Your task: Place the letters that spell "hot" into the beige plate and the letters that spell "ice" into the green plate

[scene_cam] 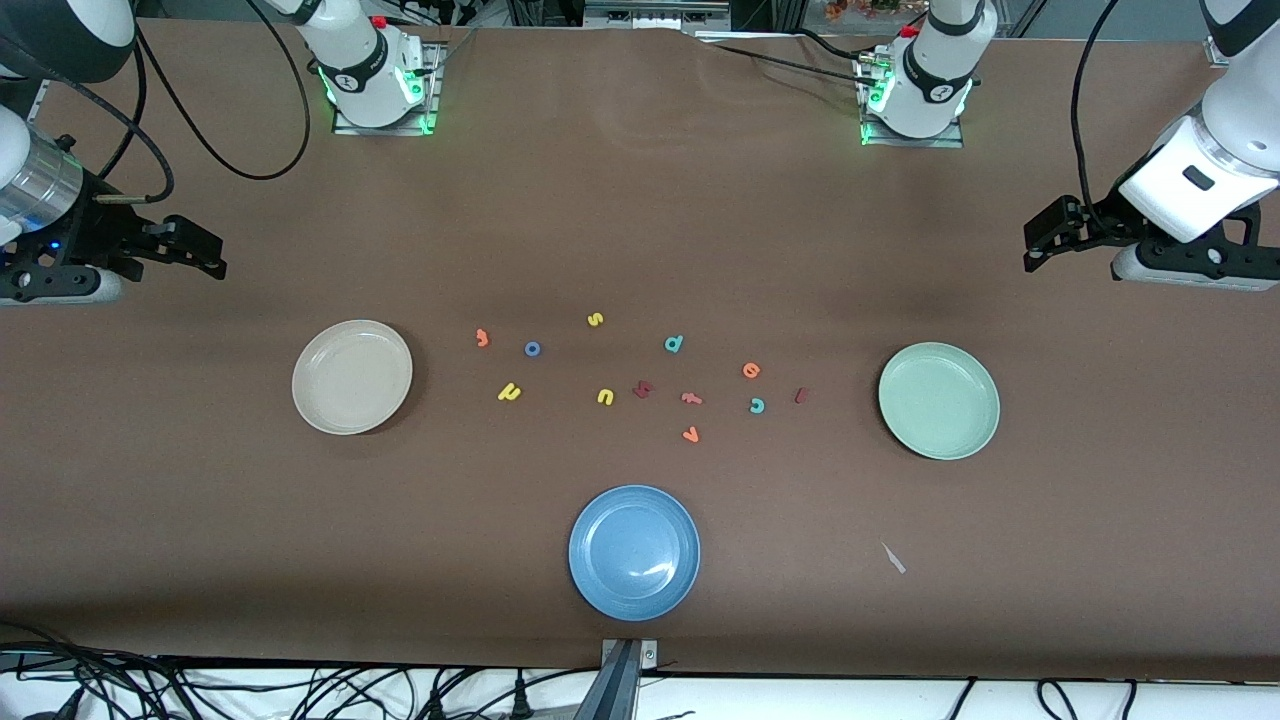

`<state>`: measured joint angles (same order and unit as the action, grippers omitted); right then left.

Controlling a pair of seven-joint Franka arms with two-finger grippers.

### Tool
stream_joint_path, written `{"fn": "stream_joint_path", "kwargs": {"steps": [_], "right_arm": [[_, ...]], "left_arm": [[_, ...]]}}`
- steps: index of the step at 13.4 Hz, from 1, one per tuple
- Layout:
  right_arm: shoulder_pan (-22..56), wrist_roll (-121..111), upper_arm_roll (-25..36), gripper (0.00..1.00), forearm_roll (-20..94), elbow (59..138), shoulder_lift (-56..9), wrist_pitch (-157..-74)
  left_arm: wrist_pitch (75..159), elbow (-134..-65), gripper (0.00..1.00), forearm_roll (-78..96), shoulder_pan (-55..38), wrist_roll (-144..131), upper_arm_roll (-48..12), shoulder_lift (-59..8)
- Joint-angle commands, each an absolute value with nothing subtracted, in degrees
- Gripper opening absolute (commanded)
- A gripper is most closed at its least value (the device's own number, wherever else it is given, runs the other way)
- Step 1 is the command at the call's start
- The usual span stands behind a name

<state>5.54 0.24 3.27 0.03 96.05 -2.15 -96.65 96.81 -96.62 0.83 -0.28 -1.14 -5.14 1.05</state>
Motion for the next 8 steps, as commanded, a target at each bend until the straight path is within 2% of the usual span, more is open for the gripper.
{"fn": "stream_joint_path", "kwargs": {"steps": [1, 8], "right_arm": [[5.54, 0.53, 3.16, 1.00, -0.79, 95.80, -2.02, -96.33], [5.45, 0.62, 3.16, 1.00, -0.70, 95.80, -1.93, -96.24]], "left_arm": [[97.47, -97.03, 1.00, 0.97, -0.09, -1.32, -5.27, 1.49], [98.26, -96.59, 1.00, 0.97, -0.09, -2.37, -5.36, 0.70]]}}
